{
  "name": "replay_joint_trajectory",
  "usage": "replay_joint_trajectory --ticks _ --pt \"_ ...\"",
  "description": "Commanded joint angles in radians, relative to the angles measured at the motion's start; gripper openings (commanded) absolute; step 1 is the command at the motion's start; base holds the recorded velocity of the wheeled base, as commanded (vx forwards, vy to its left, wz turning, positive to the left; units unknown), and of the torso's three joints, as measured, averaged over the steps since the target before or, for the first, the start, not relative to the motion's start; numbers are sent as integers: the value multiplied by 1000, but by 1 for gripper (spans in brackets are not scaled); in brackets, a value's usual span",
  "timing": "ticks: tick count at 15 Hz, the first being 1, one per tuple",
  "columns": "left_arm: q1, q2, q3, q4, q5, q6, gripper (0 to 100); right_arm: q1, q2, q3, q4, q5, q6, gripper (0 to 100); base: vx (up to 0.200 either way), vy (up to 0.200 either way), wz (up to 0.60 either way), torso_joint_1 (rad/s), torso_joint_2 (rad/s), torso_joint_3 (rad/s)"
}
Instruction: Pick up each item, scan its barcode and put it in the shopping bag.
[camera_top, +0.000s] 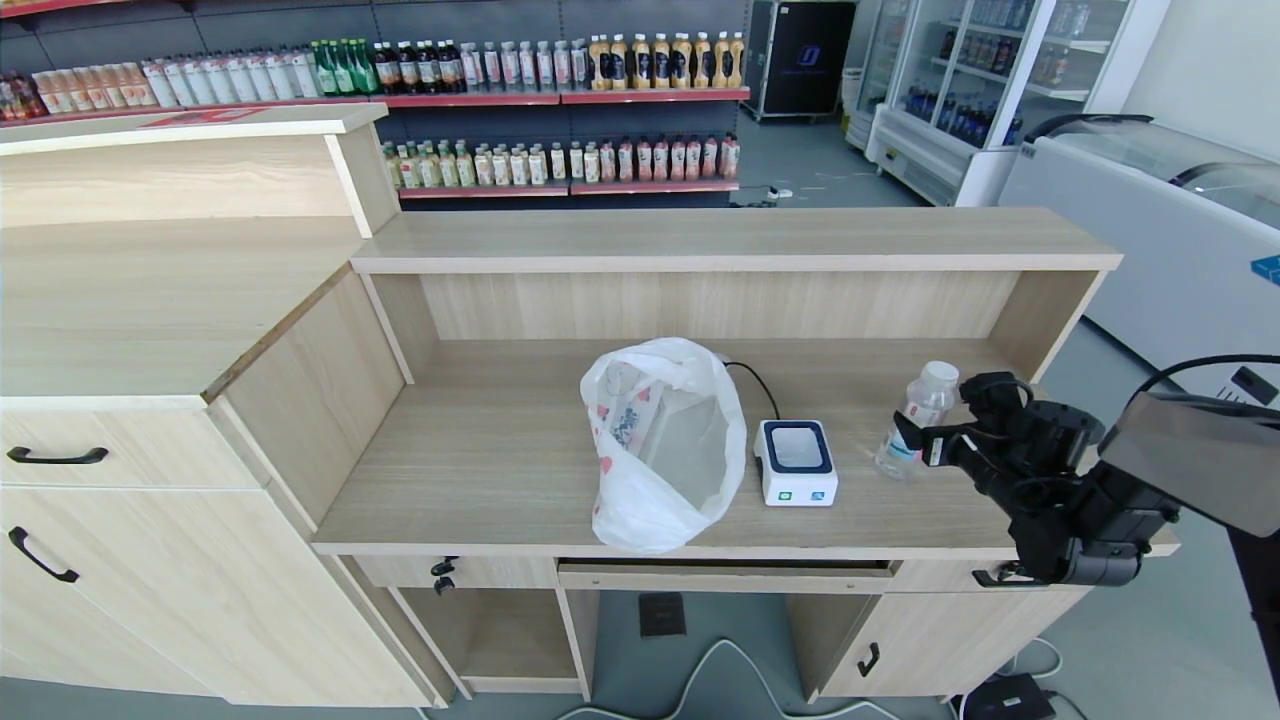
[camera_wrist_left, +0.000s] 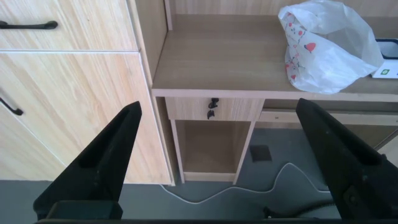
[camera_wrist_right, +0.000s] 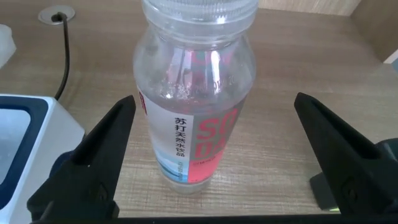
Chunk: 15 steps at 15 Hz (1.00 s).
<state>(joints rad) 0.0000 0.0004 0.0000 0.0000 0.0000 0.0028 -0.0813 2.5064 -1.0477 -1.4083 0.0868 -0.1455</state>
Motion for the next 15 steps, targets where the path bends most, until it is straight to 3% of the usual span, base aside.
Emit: replay_joint_trajectory --ticks 1,15 --pt "0 0 0 0 0 0 100 11 34 -40 5 1 7 100 0 0 0 0 0 0" --pt "0 0 0 0 0 -1 100 38 118 -198 49 1 41 100 0 0 0 0 0 0"
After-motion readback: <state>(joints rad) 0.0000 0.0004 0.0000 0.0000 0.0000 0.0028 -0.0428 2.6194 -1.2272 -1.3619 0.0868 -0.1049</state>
